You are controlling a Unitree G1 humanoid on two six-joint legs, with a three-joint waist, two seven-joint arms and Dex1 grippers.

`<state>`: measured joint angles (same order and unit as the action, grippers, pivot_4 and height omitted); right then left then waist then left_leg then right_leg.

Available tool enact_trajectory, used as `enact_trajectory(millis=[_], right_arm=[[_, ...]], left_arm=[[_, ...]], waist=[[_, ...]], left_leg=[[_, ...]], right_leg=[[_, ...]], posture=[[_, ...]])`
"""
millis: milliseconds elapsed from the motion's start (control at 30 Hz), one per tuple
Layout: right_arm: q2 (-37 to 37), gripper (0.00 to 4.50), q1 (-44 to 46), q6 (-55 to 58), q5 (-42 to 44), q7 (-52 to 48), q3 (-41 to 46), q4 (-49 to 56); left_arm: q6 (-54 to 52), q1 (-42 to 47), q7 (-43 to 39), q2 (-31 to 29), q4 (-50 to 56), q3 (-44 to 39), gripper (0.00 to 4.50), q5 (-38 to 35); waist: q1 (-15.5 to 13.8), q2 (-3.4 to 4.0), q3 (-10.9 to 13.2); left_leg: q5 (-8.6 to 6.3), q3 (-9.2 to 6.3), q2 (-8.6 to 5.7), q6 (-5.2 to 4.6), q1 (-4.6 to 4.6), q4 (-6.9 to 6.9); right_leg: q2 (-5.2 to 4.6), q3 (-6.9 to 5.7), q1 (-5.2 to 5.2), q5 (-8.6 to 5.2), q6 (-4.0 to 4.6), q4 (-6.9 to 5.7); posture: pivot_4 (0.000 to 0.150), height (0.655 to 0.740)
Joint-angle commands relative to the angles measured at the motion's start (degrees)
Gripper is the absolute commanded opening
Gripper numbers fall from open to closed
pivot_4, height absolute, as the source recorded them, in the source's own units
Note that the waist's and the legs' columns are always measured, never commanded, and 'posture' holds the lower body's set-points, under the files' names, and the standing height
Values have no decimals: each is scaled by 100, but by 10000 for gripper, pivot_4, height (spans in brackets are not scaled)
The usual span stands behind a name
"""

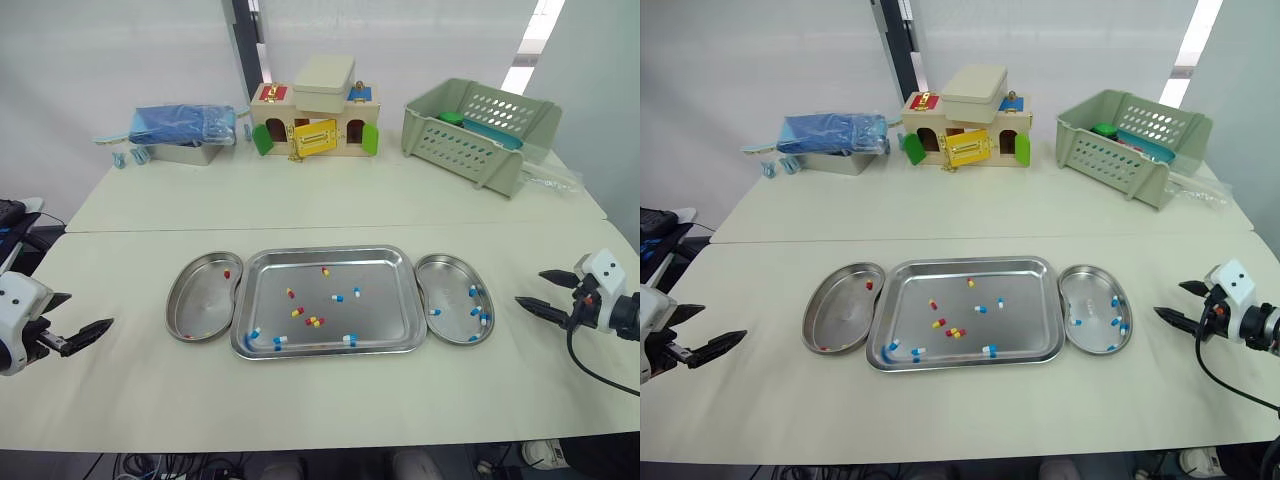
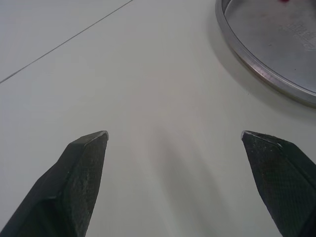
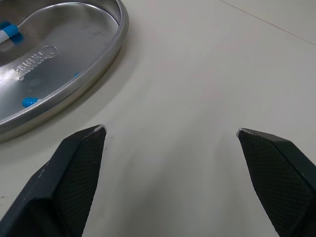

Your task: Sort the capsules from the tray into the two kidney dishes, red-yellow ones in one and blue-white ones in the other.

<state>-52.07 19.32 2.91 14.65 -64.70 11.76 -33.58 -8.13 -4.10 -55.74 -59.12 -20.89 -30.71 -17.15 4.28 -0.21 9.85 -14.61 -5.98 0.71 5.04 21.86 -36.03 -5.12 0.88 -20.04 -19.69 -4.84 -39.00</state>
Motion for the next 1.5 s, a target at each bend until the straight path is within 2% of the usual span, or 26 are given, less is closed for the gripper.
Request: enact_trajectory(millis=[33,1167,1333,1433,1500], right_arm=[[-150,45000,119,-83,26,-1,145,46],[-189,45000,41,-156,59,-129,192,-107],[-184,45000,-18,-139,103,-257,208,-25],[-234,45000,-22,-109,102,-353,198,-30],[-293,45000,46,-107,70,-413,182,-114]], left_arm=[[29,57,89,-37,72,-98,44626,14],[-435,-218,221,96,699,-194,44626,-49],[-351,-497,86,409,1129,-575,44626,-446],[-67,-823,102,1032,1872,-995,44626,-899],[195,-1210,163,1648,2578,-1135,44626,-1166]], waist=[[0,0,0],[0,0,0],[4,0,0],[9,0,0],[5,-1,0]], left_leg=[[0,0,0,0,0,0],[0,3,1,0,0,0],[0,4,1,0,1,0],[-1,12,3,0,1,0],[-1,12,5,0,1,-1]], right_leg=[[0,0,0,0,0,0],[0,2,-1,0,0,0],[0,3,-1,0,0,0],[0,9,-2,0,0,2],[-1,8,-1,1,1,2]], posture=[[1500,7400],[1500,7400],[1500,7400],[1500,7400],[1500,7400]])
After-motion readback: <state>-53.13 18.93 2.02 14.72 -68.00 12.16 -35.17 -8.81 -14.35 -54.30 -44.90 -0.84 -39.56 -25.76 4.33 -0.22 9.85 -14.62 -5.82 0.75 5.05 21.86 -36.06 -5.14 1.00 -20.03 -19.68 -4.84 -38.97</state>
